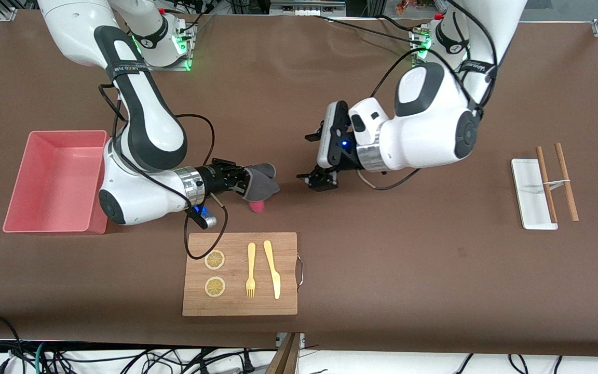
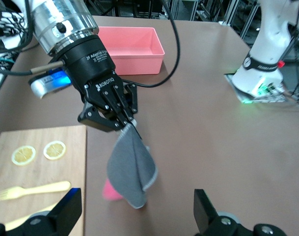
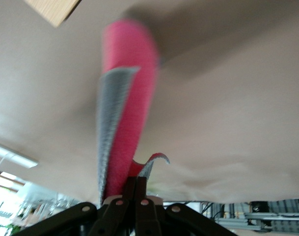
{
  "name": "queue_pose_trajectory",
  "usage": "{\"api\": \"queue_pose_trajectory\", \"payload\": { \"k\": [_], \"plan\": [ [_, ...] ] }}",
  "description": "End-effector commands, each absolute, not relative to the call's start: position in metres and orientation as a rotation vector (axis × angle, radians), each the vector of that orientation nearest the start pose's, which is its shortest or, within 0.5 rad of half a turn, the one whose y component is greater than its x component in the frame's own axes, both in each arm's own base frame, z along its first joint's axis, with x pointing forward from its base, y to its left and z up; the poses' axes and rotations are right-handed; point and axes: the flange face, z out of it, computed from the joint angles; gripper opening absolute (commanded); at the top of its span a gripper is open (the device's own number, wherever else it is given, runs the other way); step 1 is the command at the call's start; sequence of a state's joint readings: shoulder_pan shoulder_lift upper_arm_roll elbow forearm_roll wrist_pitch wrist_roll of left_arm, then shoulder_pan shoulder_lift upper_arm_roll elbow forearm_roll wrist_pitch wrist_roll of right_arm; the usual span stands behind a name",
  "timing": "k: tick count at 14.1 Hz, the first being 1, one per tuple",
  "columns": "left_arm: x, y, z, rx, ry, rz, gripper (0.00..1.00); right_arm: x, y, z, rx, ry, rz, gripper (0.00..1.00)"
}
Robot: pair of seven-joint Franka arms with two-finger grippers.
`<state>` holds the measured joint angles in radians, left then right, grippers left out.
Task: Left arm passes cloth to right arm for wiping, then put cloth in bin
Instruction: 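Open the left gripper to release the cloth to the right gripper, then move the cloth with the right gripper while the left gripper retracts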
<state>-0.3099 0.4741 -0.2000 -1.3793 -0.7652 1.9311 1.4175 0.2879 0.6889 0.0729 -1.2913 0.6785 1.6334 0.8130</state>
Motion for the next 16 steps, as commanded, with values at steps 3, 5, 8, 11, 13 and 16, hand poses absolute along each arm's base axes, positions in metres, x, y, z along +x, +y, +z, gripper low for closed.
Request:
{"api": "queue_pose_trajectory", "payload": {
  "k": [3, 5, 8, 11, 13, 16],
  "plan": [
    [0.611, -0.279, 0.502, 1.838, -1.657, 0.239, 1.00, 0.641, 0.276, 0.332, -2.620, 0.728, 0.899, 0.00],
    [0.609, -0.247, 0.514, 2.011, -1.634, 0.117, 1.00, 0.639, 0.268, 0.328, -2.683, 0.671, 0.903, 0.00],
    [0.601, -0.211, 0.551, 2.245, -1.609, 0.046, 1.00, 0.631, 0.254, 0.305, -2.733, 0.605, 0.947, 0.00],
    [0.603, -0.176, 0.572, 2.441, -1.489, 0.037, 1.00, 0.615, 0.233, 0.271, -2.859, 0.522, 0.996, 0.00],
    [0.598, -0.166, 0.579, 2.601, -1.457, -0.042, 1.00, 0.613, 0.214, 0.258, -2.900, 0.458, 1.000, 0.00],
    [0.578, -0.182, 0.600, 2.788, -1.412, -0.070, 1.00, 0.614, 0.192, 0.253, -2.968, 0.378, 1.001, 0.00]
  ]
}}
